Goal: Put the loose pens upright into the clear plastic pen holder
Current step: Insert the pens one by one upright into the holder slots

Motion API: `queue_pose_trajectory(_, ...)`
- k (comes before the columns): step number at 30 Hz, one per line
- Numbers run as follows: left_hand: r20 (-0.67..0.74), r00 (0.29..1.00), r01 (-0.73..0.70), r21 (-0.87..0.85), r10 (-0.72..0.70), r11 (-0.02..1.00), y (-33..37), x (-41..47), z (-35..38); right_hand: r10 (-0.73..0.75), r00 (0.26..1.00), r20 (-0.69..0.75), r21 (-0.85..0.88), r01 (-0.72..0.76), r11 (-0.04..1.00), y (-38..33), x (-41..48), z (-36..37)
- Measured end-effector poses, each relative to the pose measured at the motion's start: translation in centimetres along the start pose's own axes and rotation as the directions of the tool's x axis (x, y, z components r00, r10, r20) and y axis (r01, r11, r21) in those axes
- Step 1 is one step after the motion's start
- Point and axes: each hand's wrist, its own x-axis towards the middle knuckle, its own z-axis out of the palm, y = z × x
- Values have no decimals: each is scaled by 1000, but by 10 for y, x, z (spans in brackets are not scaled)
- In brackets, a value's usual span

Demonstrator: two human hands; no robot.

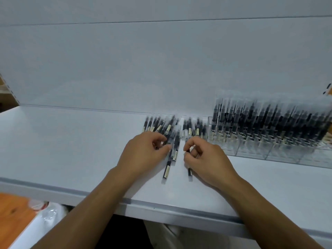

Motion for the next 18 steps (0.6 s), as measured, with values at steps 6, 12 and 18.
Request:
queue_pose_trajectory(6, 205, 959, 146, 236, -196, 961, 27, 30, -6, 18, 1000, 10, 37, -19, 999, -3, -1, -3)
queue_pose_trajectory(12, 330, 906, 262, 51, -264, 964, 32, 39, -4, -1, 1000, 12, 61, 0, 998, -4, -1, -4)
queue_pose_trajectory(18, 408, 856, 416, -177, -318, 892, 23, 39, -11, 15, 1000, -22, 111, -13, 994, -2, 0, -5)
